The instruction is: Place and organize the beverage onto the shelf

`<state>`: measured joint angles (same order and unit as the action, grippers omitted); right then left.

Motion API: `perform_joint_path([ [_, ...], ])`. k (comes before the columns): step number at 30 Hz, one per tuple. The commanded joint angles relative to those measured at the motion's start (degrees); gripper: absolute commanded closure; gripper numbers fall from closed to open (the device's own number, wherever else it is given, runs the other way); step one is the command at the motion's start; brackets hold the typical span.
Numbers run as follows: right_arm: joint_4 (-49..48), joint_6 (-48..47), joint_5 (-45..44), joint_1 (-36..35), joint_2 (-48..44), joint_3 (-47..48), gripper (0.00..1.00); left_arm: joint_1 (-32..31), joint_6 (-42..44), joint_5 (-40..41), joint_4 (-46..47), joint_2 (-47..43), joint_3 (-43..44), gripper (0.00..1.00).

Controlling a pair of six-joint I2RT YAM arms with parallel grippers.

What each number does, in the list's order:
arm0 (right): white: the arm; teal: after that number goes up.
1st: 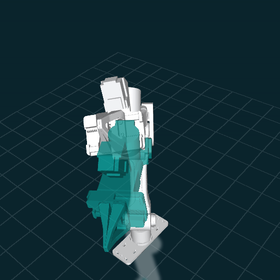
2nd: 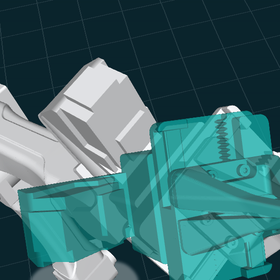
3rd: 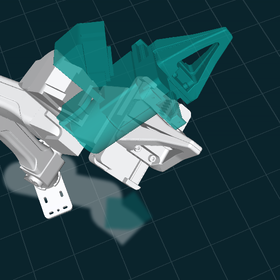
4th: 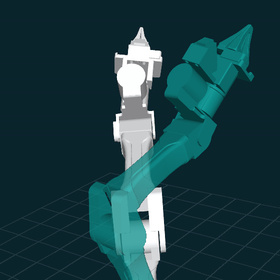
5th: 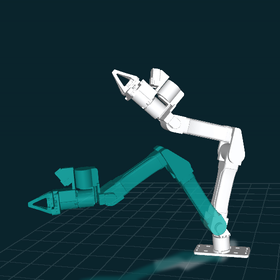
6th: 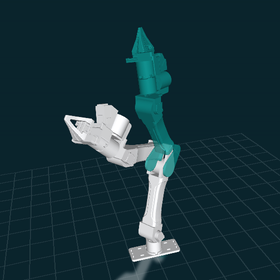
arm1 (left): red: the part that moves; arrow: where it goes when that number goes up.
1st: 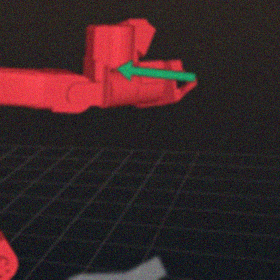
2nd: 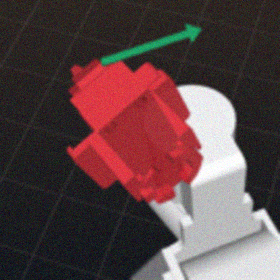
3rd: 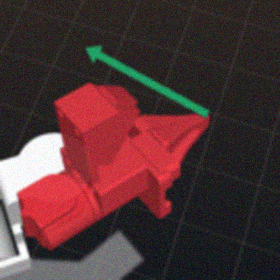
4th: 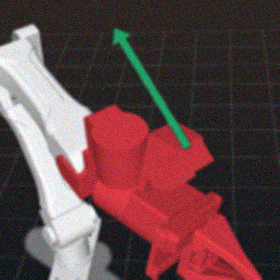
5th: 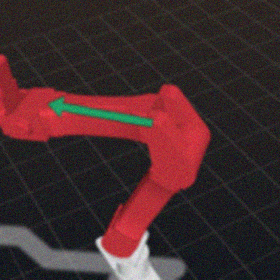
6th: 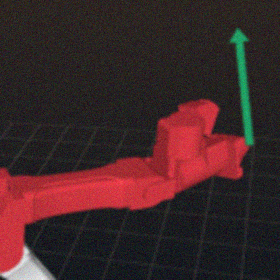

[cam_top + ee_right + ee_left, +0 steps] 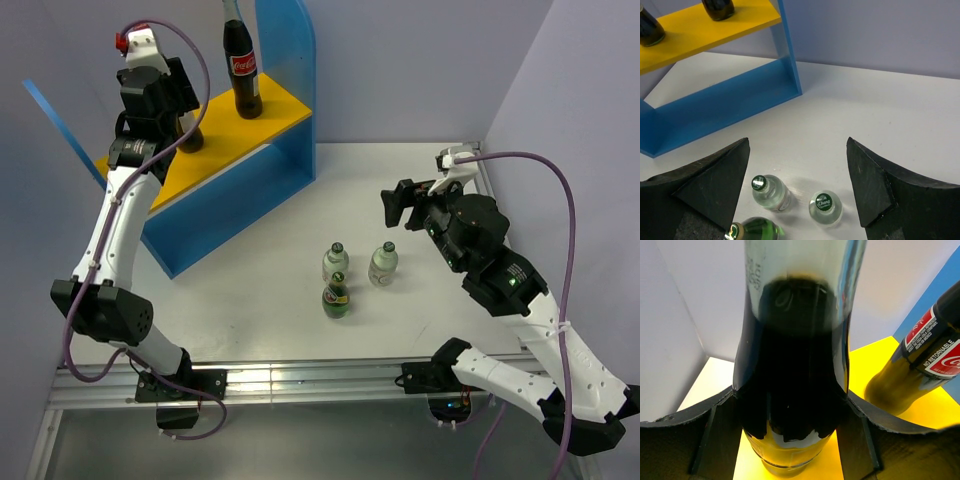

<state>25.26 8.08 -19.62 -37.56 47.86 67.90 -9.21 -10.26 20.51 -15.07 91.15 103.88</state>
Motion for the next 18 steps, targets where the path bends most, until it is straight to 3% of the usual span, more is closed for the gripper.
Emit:
perform_joint_path([
  [1, -1.7, 0.36, 0.63, 0.47, -0.04, -0.22, 0.16, 0.25, -0.73, -1.7, 11.82, -1.59, 3.44, 1.0],
  [6, -1.88, 0.54, 1.42, 0.65, 0.75, -0.4, 0.15, 0.25, 0.42, -2.93, 9.62, 0.6, 5.02, 1.0],
  [9, -2.05, 0.54, 1.6, 0.65, 0.92, -0.4, 0.15, 0.25, 1.03, -3.11, 10.5, 0.25, 3.79, 0.88],
  [12, -2.05, 0.54, 1.77, 0.65, 1.01, -0.4, 0.16, 0.25, 1.65, -3.29, 9.01, 1.48, 5.37, 0.87],
  [15, -2.05, 0.63, 1.95, 0.73, 0.92, -0.57, 0.16, 0.25, 1.82, -2.93, 8.22, 2.54, 6.6, 0.76],
  [18, -2.05, 0.63, 2.04, 0.73, 0.75, -0.84, 0.16, 0.25, 1.82, -2.76, 8.65, 2.45, 6.25, 0.57],
])
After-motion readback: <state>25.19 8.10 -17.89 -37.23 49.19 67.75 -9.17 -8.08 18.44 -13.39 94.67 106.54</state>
